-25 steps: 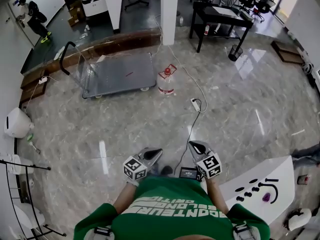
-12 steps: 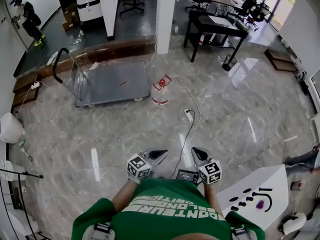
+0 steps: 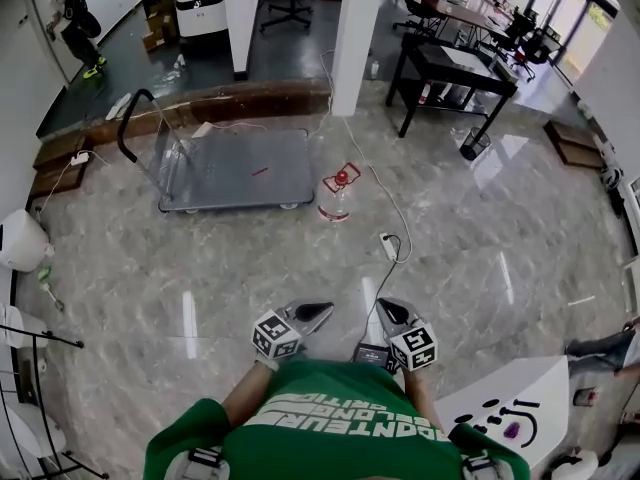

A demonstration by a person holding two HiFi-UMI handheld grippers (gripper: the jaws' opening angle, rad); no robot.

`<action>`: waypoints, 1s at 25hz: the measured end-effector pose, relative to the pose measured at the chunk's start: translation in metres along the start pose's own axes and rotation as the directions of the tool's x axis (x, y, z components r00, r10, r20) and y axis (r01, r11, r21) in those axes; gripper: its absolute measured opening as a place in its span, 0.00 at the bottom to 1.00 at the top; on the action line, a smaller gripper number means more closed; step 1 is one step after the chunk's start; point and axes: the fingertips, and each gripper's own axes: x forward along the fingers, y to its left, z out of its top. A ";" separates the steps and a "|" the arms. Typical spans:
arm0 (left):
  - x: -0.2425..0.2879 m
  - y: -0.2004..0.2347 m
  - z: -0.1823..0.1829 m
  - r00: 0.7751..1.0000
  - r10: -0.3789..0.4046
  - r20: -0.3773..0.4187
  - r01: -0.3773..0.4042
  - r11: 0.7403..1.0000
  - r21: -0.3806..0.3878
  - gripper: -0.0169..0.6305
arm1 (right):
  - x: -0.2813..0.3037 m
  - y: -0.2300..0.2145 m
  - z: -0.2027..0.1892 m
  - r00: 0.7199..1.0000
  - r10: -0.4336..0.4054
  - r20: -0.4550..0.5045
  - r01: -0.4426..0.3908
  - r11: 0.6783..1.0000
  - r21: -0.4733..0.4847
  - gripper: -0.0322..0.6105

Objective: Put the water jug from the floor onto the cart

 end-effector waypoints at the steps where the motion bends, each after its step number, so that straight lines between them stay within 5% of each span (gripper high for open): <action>1: -0.002 0.005 0.001 1.000 0.006 0.003 -0.006 1.000 -0.004 0.04 | 0.005 0.001 0.002 1.000 0.007 -0.004 -0.007 1.000 -0.004 0.04; 25: -0.099 0.122 0.019 0.990 0.131 0.049 -0.129 0.991 -0.043 0.04 | 0.115 0.063 0.039 0.989 0.114 -0.095 -0.123 0.988 -0.090 0.04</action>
